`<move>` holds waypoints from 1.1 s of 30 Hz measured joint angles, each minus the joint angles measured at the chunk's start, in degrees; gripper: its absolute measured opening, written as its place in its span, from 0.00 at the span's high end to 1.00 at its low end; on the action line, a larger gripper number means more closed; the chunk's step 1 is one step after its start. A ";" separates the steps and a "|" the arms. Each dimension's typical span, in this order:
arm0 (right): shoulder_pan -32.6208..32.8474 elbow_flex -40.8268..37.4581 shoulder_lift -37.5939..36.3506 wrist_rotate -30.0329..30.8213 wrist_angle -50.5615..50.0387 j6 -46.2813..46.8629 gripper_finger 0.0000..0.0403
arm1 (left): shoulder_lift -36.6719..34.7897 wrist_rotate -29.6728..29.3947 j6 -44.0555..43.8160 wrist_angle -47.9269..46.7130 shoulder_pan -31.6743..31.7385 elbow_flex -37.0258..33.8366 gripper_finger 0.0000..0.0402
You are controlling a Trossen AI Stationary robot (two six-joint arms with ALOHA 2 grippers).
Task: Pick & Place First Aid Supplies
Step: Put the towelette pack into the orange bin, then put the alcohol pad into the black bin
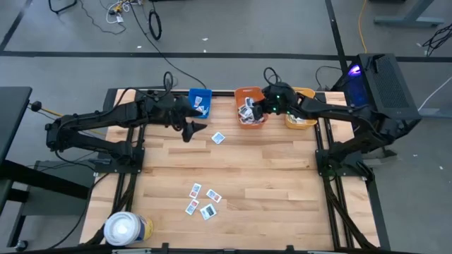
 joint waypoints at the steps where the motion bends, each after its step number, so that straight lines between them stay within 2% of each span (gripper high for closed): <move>1: -0.17 0.00 0.27 0.33 -0.71 -0.48 1.00 | 0.00 -0.48 -0.05 -0.02 0.00 0.00 0.25; 11: -1.48 0.00 2.98 3.16 -1.43 -3.56 1.00 | 0.00 -7.35 -0.19 0.00 0.00 0.00 0.30; 15: -1.48 0.00 3.85 4.06 -1.41 -3.59 0.99 | 0.00 -7.47 -0.19 -0.02 0.00 0.00 0.30; 18: -1.48 0.00 3.92 4.72 -1.28 -3.46 0.94 | 0.00 -7.48 -0.16 -0.02 0.00 0.00 0.30; 21: -1.48 0.00 3.92 4.30 -1.26 -4.39 0.85 | 0.00 -7.49 -0.18 -0.02 0.00 0.00 0.30; 26: -1.46 0.00 3.92 3.66 -1.18 -4.49 0.61 | 0.00 -7.49 -0.20 0.00 0.00 0.00 0.30; 30: -1.41 0.00 3.92 -0.79 0.13 -2.09 0.41 | 0.00 -7.49 -0.27 0.00 0.00 0.00 0.30; 33: -0.52 0.00 3.92 -5.53 1.77 -1.56 0.32 | 0.14 -7.49 -0.30 -0.01 0.00 0.02 0.30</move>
